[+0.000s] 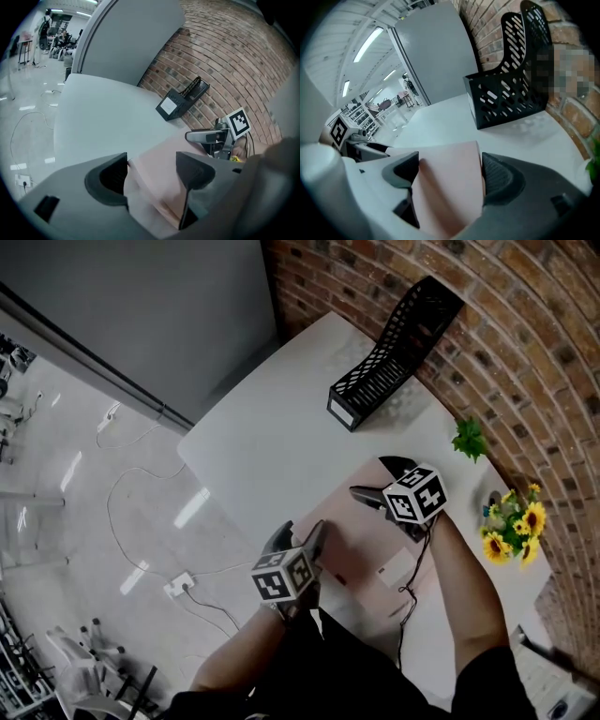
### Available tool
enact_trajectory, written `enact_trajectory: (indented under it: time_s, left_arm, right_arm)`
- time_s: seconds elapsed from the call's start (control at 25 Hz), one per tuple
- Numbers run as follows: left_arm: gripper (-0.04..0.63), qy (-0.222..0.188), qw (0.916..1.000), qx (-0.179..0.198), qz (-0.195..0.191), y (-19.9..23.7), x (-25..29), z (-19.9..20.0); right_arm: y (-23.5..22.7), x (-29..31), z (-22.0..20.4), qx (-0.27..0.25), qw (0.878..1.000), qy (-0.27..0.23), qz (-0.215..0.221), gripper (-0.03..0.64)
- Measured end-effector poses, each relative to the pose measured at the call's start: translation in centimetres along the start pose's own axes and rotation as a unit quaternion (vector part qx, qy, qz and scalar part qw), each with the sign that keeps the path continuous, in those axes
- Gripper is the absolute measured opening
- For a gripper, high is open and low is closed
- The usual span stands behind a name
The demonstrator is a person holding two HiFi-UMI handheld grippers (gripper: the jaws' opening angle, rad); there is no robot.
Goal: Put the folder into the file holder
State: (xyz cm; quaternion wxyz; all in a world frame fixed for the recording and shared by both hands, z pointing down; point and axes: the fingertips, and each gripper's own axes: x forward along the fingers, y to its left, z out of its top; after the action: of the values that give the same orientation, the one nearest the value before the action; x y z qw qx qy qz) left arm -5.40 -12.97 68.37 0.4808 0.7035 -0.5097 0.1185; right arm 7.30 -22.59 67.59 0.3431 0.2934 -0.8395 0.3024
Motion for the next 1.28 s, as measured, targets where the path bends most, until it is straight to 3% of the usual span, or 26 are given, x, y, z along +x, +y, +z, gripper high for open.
enact_trajectory:
  time_s: [0.32, 0.6, 0.92, 1.16, 1.28]
  left_arm:
    - [0.321, -0.071, 0.9954, 0.063, -0.014, -3.6, -2.9, 4.8]
    - [0.321, -0.13, 0.9808, 0.143, -0.029, -7.7, -6.6, 9.0]
    - [0.321, -0.194, 0.9547, 0.222, -0.042, -12.0, -10.2, 12.9]
    - [0.319, -0.251, 0.9254, 0.28, -0.049, -15.5, -12.7, 15.5]
    - [0.319, -0.265, 0.9151, 0.299, -0.056, -17.1, -13.5, 16.1]
  right_arm:
    - [1.0, -5.6, 4.8, -0.031, 0.995, -0.092, -0.032, 0.43]
    - [3.0, -12.0, 9.0, -0.065, 0.978, -0.186, -0.064, 0.43]
    - [4.9, -18.5, 12.2, -0.095, 0.953, -0.268, -0.104, 0.431]
    - [5.4, -22.9, 13.0, -0.09, 0.934, -0.322, -0.125, 0.431]
    - [5.4, -24.2, 12.8, -0.08, 0.929, -0.338, -0.129, 0.433]
